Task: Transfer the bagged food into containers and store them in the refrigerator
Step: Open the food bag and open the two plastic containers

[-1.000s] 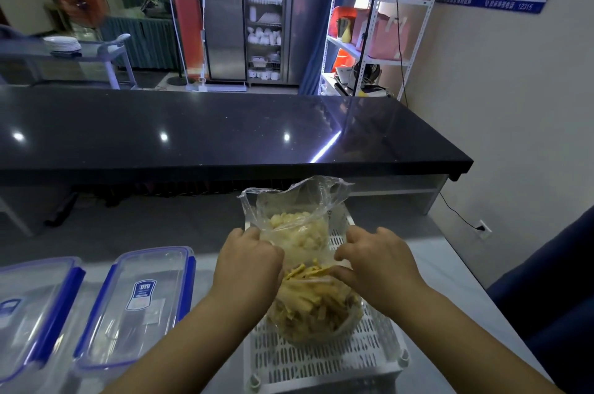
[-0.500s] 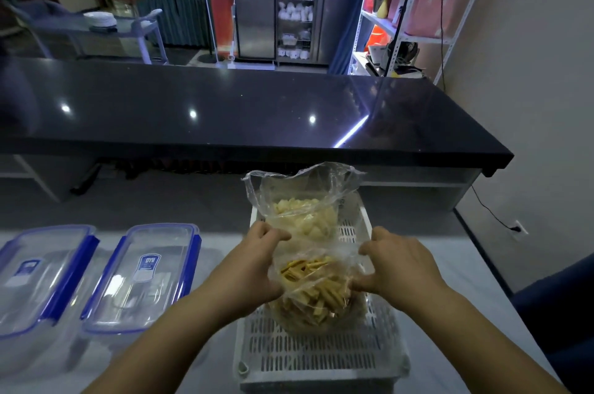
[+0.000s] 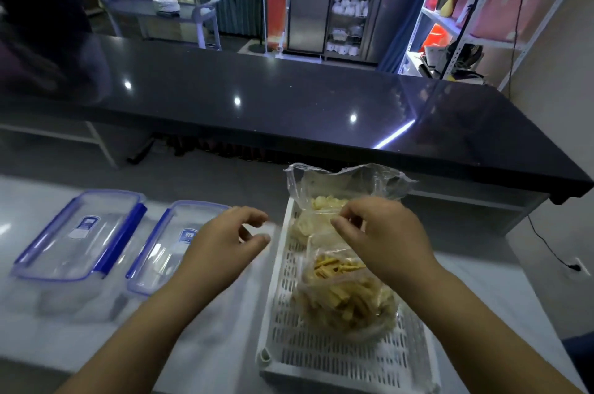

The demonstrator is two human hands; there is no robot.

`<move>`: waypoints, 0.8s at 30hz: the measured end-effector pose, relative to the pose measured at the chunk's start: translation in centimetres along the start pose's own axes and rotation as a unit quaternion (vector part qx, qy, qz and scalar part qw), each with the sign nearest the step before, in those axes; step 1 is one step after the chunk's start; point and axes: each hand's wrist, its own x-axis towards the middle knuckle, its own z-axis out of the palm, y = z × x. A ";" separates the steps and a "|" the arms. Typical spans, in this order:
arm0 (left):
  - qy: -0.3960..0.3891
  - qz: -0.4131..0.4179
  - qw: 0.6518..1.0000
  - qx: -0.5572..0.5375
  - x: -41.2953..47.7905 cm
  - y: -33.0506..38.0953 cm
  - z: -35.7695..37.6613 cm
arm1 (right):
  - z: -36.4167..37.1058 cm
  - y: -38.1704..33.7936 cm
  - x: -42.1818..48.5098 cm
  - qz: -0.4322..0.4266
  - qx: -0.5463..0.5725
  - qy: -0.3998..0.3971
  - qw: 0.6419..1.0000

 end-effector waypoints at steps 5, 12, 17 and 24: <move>0.053 -0.086 0.994 0.031 -0.1 -6.1 -4.0 | 3.3 -5.5 1.6 -0.019 0.022 -0.008 1.000; 0.038 -0.096 0.973 0.205 -0.8 -15.4 -8.3 | 12.2 -12.1 3.3 0.047 0.054 -0.048 0.996; -0.039 -0.050 0.958 0.281 0.6 -19.0 -9.1 | 19.9 -13.7 3.6 0.189 0.079 -0.082 0.975; -0.078 -0.028 0.965 0.250 1.1 -21.7 -8.6 | 24.1 -14.8 2.7 0.316 0.163 -0.064 0.933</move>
